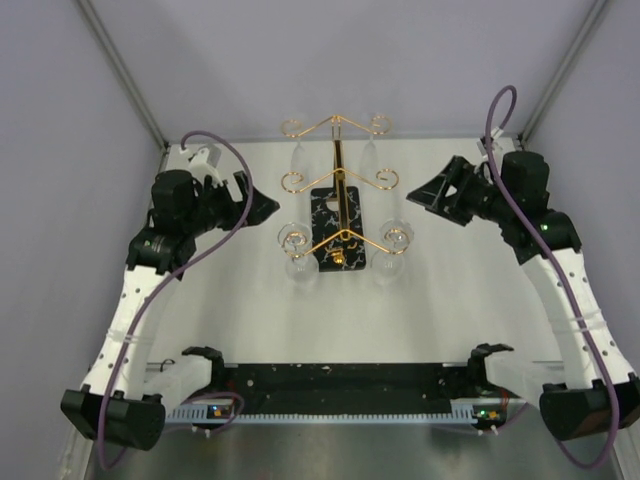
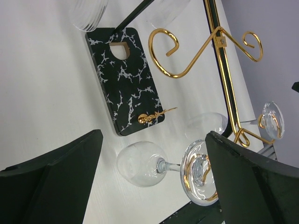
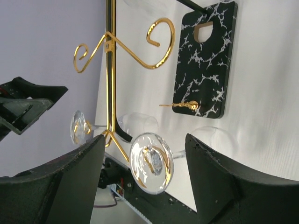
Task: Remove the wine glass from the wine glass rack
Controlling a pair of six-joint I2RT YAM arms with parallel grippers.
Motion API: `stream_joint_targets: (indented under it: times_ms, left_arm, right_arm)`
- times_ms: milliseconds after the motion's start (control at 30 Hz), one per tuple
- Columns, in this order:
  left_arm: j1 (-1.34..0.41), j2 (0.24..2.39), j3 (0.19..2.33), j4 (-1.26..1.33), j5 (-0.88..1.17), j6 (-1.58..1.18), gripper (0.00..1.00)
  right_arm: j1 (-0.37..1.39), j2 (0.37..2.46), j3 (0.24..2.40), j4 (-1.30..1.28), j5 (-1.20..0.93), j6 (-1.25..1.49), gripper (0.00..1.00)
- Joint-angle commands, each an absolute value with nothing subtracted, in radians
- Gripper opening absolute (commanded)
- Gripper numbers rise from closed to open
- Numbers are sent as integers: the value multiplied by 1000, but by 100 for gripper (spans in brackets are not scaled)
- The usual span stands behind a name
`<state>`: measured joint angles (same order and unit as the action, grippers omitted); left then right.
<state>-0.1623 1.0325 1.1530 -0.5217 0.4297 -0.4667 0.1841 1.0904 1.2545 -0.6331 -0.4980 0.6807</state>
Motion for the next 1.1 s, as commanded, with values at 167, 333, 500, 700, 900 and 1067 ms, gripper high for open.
stream_joint_targets:
  times_ms: [167, 333, 500, 700, 900, 1067]
  left_arm:
    - [-158, 959, 1114, -523, 445, -443, 98]
    - [-158, 942, 1088, -508, 459, -453, 98]
    - [-158, 930, 1075, -508, 473, -453, 98]
    - [-158, 928, 1062, -505, 471, -446, 98]
    - [-158, 930, 1052, -495, 476, -448, 98]
    - [-158, 930, 1048, -491, 477, -449, 98]
  right_arm:
    - [196, 988, 1137, -647, -529, 684, 68]
    - [195, 977, 1075, -578, -598, 741, 68]
    - [196, 974, 1011, -479, -684, 824, 67]
    - [196, 962, 1005, -459, -704, 847, 64]
    - [196, 945, 1019, -457, -713, 853, 52]
    - [198, 940, 1020, -454, -727, 856, 45]
